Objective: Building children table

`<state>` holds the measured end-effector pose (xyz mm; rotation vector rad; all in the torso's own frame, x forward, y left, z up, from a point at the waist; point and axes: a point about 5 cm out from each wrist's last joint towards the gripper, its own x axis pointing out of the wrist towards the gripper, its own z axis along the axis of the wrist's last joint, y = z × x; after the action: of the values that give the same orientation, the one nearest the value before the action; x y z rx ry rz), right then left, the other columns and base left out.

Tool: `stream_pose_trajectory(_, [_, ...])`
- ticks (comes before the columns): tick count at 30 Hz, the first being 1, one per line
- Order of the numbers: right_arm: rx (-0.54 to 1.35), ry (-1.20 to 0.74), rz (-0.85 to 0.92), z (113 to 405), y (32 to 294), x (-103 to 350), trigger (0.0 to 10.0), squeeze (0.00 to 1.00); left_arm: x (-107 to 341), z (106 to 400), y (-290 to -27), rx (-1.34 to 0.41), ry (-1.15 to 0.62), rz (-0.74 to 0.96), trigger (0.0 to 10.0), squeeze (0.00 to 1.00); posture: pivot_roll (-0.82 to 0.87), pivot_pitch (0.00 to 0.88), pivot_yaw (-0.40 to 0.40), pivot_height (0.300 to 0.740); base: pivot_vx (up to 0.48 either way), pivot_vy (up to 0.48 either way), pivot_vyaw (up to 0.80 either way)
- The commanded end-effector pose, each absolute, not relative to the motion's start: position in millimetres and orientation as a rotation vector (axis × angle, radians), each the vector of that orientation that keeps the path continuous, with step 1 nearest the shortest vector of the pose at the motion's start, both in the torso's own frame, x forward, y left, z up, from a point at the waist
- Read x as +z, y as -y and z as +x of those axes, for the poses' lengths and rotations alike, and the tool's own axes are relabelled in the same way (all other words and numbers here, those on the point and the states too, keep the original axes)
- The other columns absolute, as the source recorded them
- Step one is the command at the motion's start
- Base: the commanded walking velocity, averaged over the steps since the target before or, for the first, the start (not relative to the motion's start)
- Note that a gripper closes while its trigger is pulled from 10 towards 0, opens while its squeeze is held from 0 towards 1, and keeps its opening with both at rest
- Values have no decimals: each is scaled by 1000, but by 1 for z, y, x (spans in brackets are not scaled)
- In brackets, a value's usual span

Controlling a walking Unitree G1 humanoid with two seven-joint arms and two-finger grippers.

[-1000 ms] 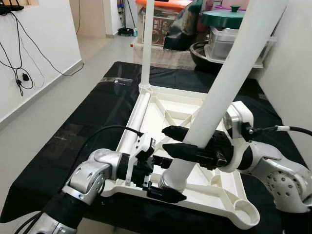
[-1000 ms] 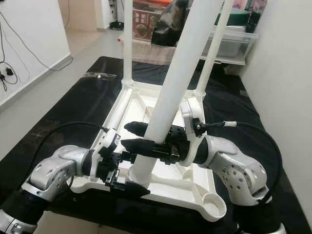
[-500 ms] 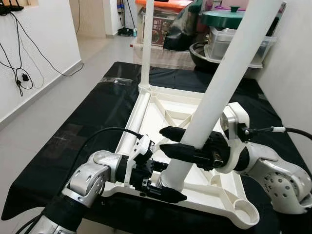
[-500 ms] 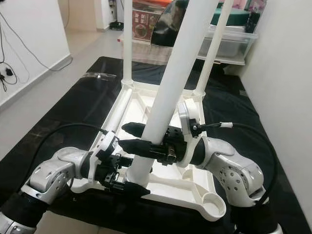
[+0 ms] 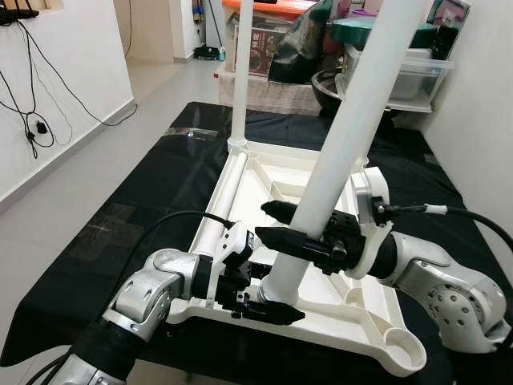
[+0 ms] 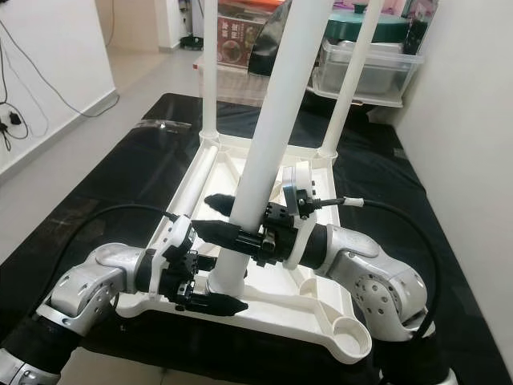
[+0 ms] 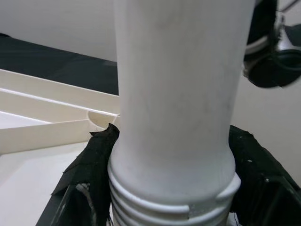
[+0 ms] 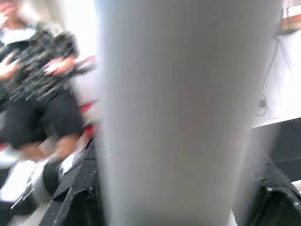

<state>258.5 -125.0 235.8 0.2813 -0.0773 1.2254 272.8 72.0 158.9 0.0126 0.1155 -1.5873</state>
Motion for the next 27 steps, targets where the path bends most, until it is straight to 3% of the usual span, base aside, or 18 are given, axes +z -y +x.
stream_pose_trajectory(1, [1137, 82, 294, 264, 124, 236, 10000, 0, 162, 275, -69, -1582, -95, 43, 10000, 0, 135, 0, -105, 740, 0, 0, 0])
stream_pose_trajectory(15, [694, -39, 459, 270, 106, 203, 10000, 0, 157, 285, -69, -1470, -91, 139, 10000, 0, 127, 0, -98, 740, 0, 0, 0])
stream_pose_trajectory(27, [371, -71, 548, 276, 109, 193, 10000, 0, 149, 296, -63, -1344, -92, 226, 10000, 0, 113, 0, -96, 740, 0, 0, 0])
